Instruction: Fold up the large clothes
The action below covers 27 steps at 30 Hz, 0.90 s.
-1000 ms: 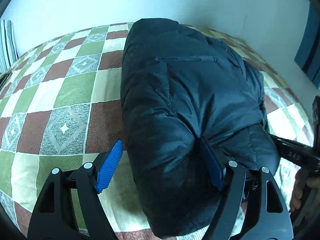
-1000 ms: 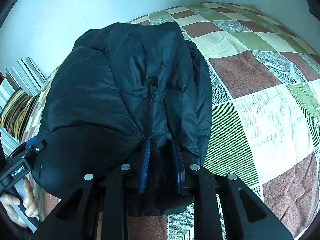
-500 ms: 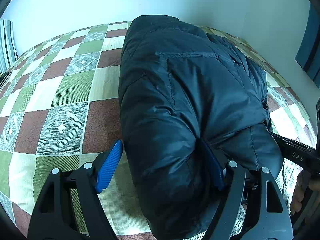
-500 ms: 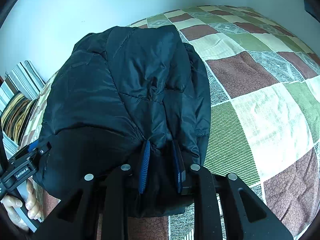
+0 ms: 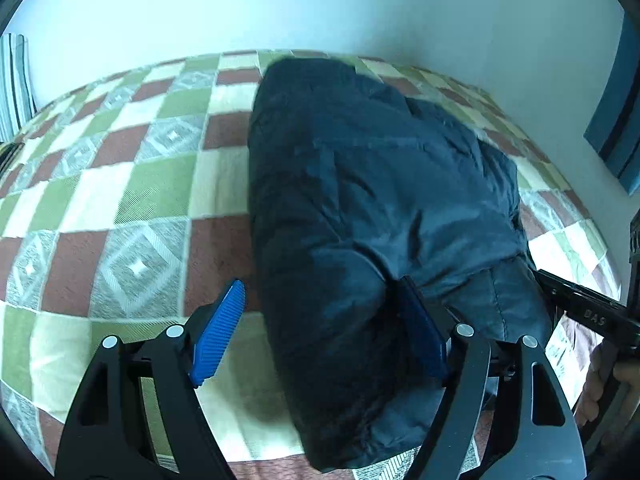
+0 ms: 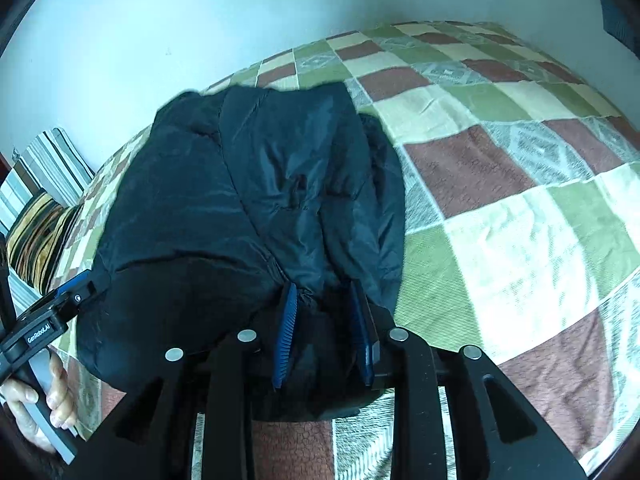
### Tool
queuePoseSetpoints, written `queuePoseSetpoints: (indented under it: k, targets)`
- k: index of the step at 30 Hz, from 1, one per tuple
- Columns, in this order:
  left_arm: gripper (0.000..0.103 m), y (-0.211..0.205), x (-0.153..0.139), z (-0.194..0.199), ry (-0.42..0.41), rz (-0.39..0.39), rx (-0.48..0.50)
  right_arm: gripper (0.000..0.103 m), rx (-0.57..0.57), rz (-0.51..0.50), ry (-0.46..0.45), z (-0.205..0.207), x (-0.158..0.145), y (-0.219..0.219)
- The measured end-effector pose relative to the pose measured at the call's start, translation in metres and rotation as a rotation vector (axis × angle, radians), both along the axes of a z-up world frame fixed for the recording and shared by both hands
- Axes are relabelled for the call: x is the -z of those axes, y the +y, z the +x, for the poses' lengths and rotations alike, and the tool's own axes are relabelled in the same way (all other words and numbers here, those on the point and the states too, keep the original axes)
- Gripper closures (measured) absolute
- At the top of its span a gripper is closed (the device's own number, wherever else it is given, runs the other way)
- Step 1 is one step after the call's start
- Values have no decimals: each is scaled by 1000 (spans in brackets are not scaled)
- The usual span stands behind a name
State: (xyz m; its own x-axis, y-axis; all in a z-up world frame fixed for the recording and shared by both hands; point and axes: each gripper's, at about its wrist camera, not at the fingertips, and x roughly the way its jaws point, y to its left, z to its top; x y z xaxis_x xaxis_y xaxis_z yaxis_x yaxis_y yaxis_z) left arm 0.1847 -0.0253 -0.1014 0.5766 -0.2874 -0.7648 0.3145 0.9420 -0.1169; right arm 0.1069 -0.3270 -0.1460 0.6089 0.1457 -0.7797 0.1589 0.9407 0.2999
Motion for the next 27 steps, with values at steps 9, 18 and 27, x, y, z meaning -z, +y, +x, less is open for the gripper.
queuePoseSetpoints:
  k: [9,18,27]
  targets:
    - [25,6,-23,54,-43,-12,-32,75,-26,-49,-102,50,-52,-4]
    - [25,-17,2,98,11,96,13,75,-110,-78,14,125,-13,15]
    - [31,-35,31,114,53,164,29,76,-107,-54,92,141,25,12]
